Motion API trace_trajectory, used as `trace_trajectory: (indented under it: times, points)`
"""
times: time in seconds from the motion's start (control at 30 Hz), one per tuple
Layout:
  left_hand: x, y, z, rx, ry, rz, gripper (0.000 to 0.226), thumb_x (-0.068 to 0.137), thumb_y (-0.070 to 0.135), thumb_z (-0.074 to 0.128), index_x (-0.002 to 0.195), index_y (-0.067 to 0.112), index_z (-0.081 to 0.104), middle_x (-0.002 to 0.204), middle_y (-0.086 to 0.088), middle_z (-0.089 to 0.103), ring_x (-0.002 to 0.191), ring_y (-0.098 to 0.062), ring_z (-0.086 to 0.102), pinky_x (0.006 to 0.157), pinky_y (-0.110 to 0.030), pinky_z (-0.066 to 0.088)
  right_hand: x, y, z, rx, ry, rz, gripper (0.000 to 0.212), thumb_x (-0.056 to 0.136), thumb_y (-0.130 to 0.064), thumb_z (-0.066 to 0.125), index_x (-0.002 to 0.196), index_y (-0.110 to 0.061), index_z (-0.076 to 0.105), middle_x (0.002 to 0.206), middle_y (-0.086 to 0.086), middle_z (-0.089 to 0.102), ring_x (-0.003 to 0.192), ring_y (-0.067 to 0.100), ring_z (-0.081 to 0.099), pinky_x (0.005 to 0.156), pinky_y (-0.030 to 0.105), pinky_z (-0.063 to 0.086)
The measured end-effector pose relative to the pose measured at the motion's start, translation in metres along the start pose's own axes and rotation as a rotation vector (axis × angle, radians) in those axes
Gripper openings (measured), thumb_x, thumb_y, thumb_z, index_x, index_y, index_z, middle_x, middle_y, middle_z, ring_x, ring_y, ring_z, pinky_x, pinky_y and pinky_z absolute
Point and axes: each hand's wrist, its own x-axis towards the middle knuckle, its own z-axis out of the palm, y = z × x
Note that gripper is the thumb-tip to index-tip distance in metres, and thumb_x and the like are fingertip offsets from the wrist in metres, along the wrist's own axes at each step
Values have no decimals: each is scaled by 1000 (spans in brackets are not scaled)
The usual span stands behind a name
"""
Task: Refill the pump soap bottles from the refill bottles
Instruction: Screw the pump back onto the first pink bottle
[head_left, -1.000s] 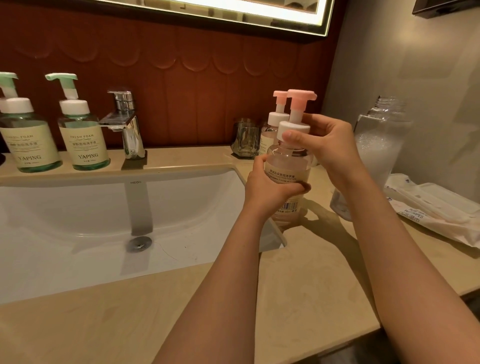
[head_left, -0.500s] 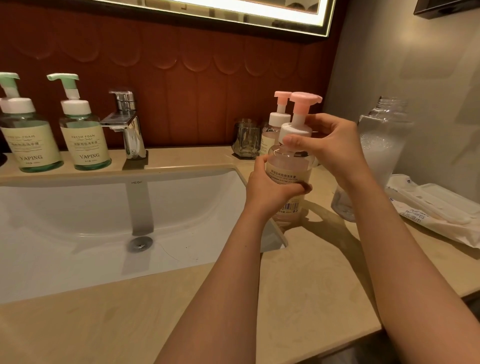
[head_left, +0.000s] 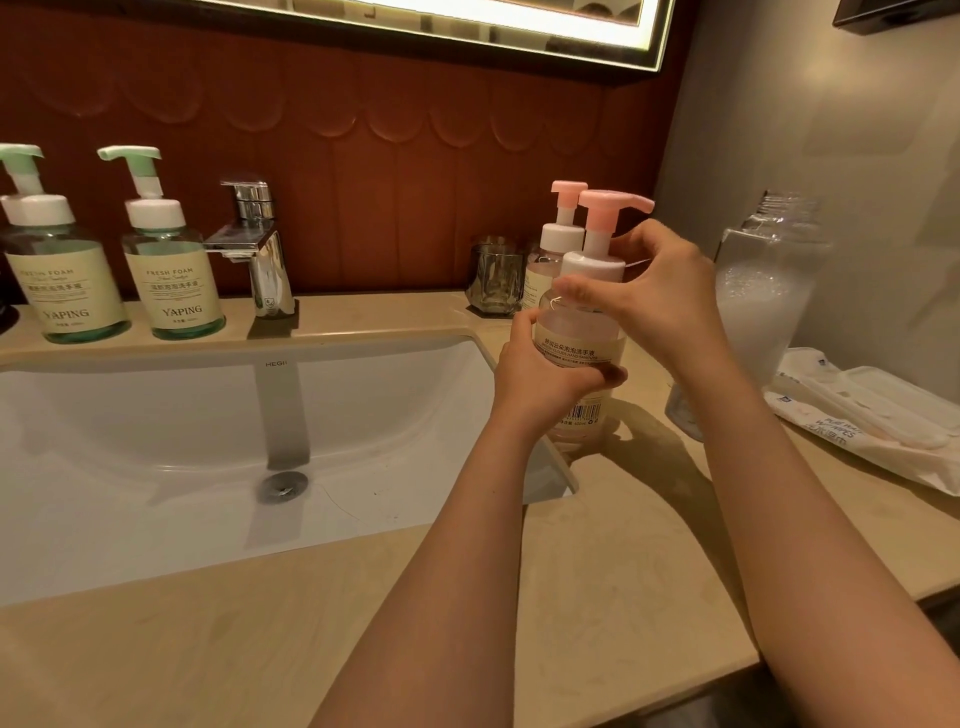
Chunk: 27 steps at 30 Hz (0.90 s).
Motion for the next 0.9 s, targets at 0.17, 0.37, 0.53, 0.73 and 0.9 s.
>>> trace_trajectory:
  times: [0.17,0.37,0.53,0.73,0.9]
  points:
    - [0,1,-1,-8,-5,1,82,67,21,82,132,23,31,128,-1,48,115,-18,45,93,-34,42,3,-1,-2,80,-102,106,73,70,-49,71,129,-18,41,126,1,51,108,17,51,86,30,48]
    - [-1,1,-2,-17,-14,20,81,67,21,81,131,22,32,117,4,48,105,-14,46,80,-25,42,1,-2,-14,314,-251,133,44,83,-10,65,126,-12,55,115,-2,61,97,10,58,74,17,46]
    - [-2,2,-2,-10,-17,21,81,67,22,81,131,22,32,116,4,47,104,-13,46,74,-21,40,1,-2,-12,255,-147,113,46,75,-17,74,119,-13,60,108,-6,61,97,12,59,74,19,48]
    - [-2,2,-2,-2,-17,27,81,68,22,81,132,21,31,124,0,48,105,-13,46,78,-22,41,-1,-3,-11,309,-110,116,43,77,-12,72,118,-11,60,113,-1,63,98,13,59,75,22,48]
    - [-1,1,-1,2,-14,29,81,68,22,81,132,22,31,125,0,48,106,-14,46,83,-27,41,-1,-2,-9,321,-117,98,43,80,-9,68,122,-9,58,115,0,62,101,15,58,81,26,49]
